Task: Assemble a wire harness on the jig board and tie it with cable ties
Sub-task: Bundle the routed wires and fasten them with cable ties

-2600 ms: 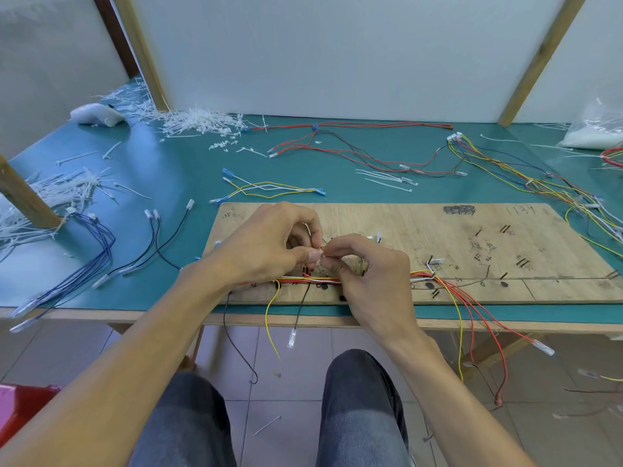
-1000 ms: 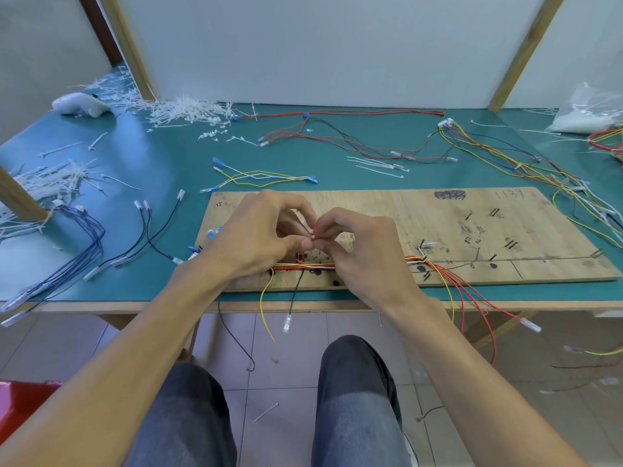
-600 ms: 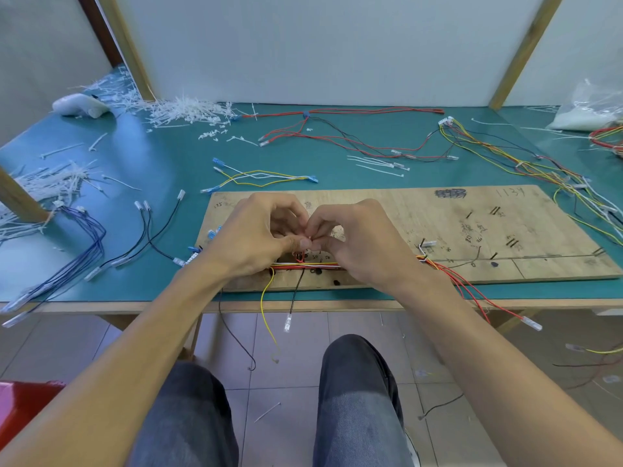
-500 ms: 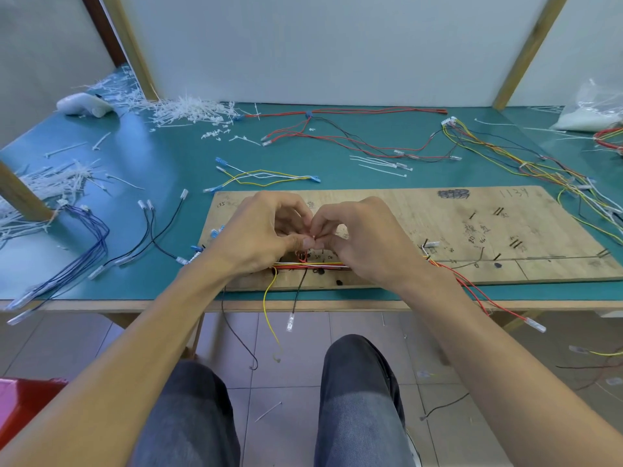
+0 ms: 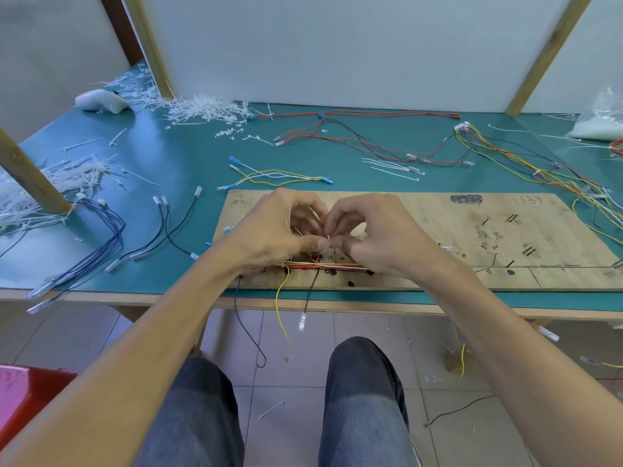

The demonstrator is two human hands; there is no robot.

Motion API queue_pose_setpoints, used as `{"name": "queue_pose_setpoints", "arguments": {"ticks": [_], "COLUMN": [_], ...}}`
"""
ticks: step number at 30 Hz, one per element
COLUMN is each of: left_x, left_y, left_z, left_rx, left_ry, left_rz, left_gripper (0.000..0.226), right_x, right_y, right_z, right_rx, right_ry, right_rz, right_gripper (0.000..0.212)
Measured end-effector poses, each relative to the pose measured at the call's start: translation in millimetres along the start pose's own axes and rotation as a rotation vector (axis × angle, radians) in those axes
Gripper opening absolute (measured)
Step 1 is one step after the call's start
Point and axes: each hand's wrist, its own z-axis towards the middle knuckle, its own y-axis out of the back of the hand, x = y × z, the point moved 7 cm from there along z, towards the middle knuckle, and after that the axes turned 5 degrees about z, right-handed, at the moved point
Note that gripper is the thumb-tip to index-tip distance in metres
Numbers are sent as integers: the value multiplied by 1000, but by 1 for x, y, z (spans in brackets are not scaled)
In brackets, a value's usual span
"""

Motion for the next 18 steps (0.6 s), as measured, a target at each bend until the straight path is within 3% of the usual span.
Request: {"name": "queue_pose_setpoints", "arguments": {"ticks": [18], "left_x": [-5], "left_y": [1], "left_z": [7], "left_rx": [109], "left_ry": [-55], "left_rz": [140], "left_gripper": [11], "right_x": [12], "right_y": [9], "right_z": [-2], "right_rx": [-31], "right_ry": [10], "right_rz": [-16], "right_gripper": [22]}}
